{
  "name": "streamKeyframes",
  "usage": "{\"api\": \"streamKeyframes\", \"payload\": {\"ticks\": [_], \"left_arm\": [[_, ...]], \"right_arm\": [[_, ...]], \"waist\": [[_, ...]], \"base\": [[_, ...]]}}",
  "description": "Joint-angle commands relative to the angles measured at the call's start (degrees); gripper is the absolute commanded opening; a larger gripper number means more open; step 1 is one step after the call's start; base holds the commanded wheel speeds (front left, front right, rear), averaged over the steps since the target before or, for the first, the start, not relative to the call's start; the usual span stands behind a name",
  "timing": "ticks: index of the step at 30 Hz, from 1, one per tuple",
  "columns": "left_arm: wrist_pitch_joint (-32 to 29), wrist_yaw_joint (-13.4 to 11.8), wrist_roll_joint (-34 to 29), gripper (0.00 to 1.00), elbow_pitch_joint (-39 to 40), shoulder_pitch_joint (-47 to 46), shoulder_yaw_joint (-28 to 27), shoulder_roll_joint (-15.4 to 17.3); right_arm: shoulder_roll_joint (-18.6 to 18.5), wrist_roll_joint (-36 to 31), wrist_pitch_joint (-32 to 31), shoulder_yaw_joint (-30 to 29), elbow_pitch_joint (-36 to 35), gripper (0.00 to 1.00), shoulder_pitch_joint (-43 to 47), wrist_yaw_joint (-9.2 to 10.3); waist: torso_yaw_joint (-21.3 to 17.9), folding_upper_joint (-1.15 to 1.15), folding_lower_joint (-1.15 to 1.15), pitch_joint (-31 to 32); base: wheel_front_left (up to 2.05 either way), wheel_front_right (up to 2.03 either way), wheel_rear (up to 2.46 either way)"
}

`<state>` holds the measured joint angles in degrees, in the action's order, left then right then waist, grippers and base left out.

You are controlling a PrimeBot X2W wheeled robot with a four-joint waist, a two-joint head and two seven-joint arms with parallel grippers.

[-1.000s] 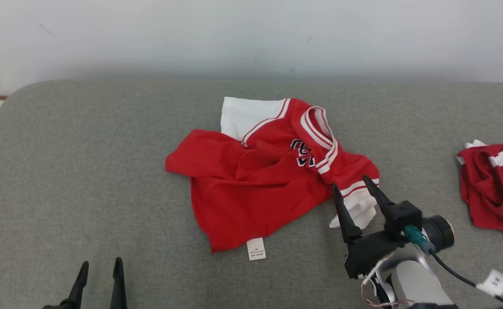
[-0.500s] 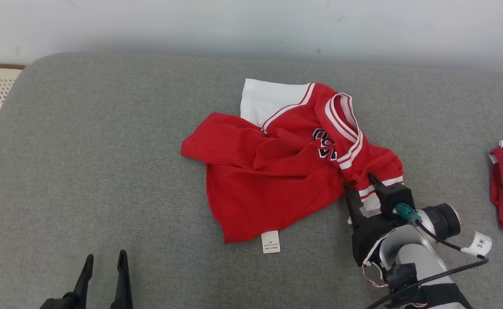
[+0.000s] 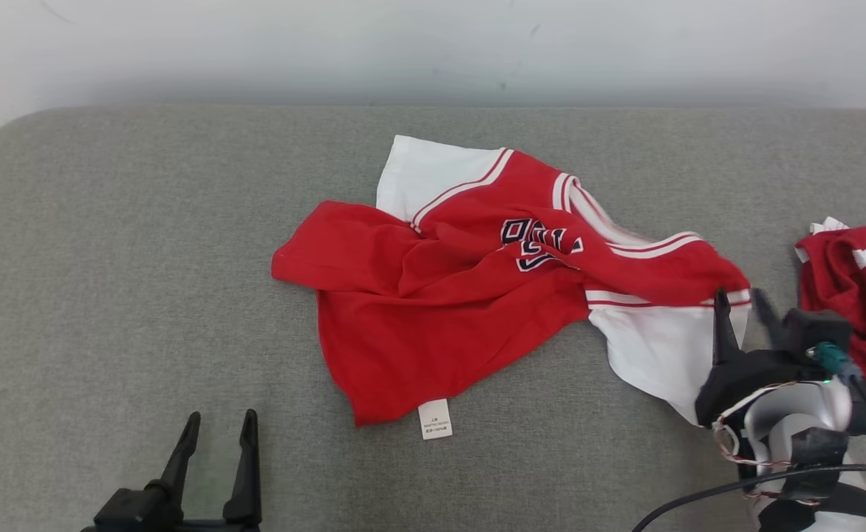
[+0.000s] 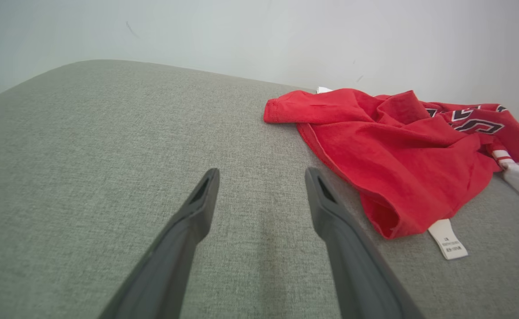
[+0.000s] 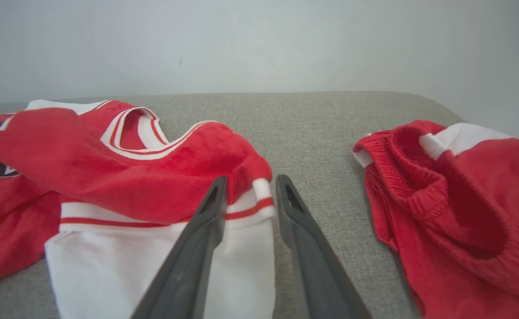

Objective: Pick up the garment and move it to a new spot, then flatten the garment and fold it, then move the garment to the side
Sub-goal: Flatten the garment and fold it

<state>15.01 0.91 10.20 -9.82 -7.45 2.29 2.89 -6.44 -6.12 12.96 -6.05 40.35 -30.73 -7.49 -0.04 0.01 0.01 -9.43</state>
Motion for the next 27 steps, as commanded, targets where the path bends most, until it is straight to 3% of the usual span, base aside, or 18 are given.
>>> {"api": "streamKeyframes", "payload": {"ticks": [1,7,11,13,18,27], "left_arm": [[0.17,0.15,-0.28,1.0,-0.4,-0.93,0.31,0.05],[0.18,0.56,-0.5,1.0,-1.73,-1.62,2.85,0.03],[0.18,0.84,0.21,1.0,-3.17,-1.87,4.11,0.05],[0.18,0.75,0.89,1.0,-4.41,-2.02,4.75,0.03],[0.17,0.91,2.28,1.0,-6.44,-2.61,5.95,0.03],[0.17,0.84,3.22,1.0,-7.34,-3.15,6.29,0.05]], "right_arm": [[-0.45,-1.15,0.33,-1.05,0.52,1.0,-0.43,0.0],[0.28,-3.66,1.58,-5.36,0.5,1.0,-1.29,0.0],[1.04,-3.91,2.05,-3.59,-0.42,1.0,-0.88,0.0],[1.93,-2.83,2.26,0.06,-2.21,1.0,0.56,0.0],[2.88,1.18,2.29,6.24,-10.54,1.0,4.37,0.0],[3.05,3.72,2.23,8.98,-23.02,1.0,10.64,0.0]], "waist": [[-0.61,-0.01,-0.01,-0.01],[-1.85,-0.01,-0.01,0.31],[-2.68,-0.01,-0.01,0.68],[-3.94,-0.01,-0.01,1.14],[-6.99,-0.01,-0.01,1.4],[-11.93,-0.01,-0.01,1.08]], "base": [[0.0,0.0,0.0],[0.0,0.0,0.0],[0.0,0.0,0.0],[0.0,0.0,0.0],[0.0,0.0,0.0],[0.0,0.0,0.0]]}}
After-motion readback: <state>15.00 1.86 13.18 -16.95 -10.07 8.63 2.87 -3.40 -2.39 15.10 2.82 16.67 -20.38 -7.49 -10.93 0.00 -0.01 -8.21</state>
